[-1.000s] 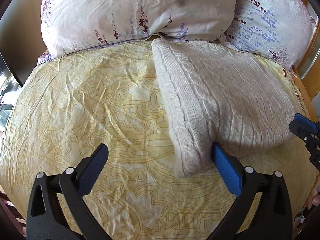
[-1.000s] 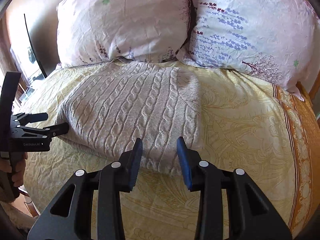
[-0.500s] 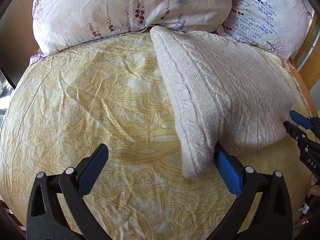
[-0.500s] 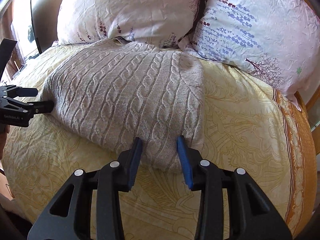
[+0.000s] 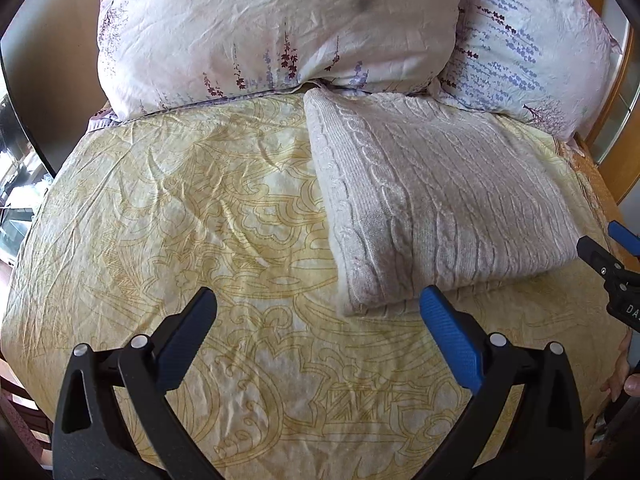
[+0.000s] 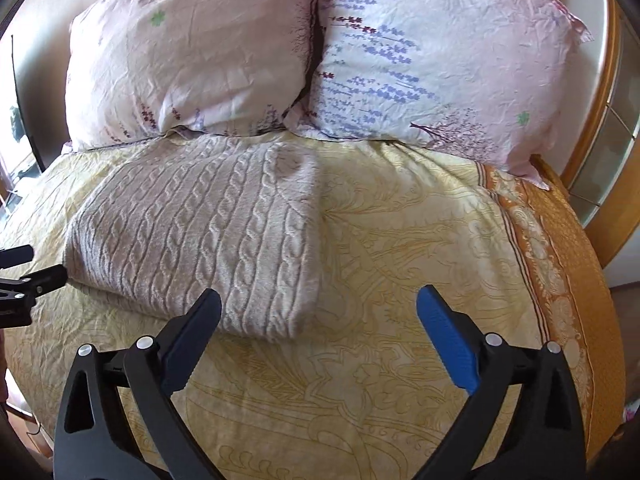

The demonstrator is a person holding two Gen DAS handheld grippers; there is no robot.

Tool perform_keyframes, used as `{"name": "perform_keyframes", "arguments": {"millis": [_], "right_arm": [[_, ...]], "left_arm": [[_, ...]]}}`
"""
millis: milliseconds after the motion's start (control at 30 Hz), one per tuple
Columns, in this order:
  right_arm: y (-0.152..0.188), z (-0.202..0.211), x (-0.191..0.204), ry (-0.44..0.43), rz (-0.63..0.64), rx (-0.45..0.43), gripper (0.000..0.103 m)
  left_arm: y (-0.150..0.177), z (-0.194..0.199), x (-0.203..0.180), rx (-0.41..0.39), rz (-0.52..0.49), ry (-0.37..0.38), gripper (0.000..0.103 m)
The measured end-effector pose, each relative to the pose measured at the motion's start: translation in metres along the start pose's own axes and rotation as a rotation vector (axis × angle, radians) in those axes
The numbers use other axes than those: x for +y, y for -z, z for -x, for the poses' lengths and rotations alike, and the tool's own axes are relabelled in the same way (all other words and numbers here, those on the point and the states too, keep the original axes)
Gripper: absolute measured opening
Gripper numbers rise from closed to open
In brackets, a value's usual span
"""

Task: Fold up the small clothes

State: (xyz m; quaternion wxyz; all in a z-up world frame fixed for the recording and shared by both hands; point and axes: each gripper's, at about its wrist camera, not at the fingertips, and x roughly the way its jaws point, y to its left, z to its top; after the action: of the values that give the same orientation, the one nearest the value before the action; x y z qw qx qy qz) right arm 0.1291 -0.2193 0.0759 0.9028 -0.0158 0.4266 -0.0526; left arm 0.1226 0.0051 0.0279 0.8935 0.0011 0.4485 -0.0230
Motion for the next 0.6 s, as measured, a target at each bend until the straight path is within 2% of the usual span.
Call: {"name": "perform_keyframes", "arguments": {"millis": [133,233,333,600], "right_arm": [[0.006,0.005,0.002,0.083,0.004,-0.003,0.102],[0.011,0.012,0.008,0.024,-0.004,-0.006,0.102],[0.013,0.008,0.015,-0.057,-0.022,0.048,0.102],[0.027,-0.007,0.035,-0.060,0.004,0.146,0.102]], "left_arm": [[0.006,0.008,0.003,-0.027,0.002,-0.049,0.101],[0.013,0.004,0.001,0.011,0.006,-0.031,0.101],[0.024,0.000,-0.005,0.043,-0.004,-0.022,0.101],[0.034,-0.010,-0.021,0.069,-0.066,-0.071,0.101]]}}
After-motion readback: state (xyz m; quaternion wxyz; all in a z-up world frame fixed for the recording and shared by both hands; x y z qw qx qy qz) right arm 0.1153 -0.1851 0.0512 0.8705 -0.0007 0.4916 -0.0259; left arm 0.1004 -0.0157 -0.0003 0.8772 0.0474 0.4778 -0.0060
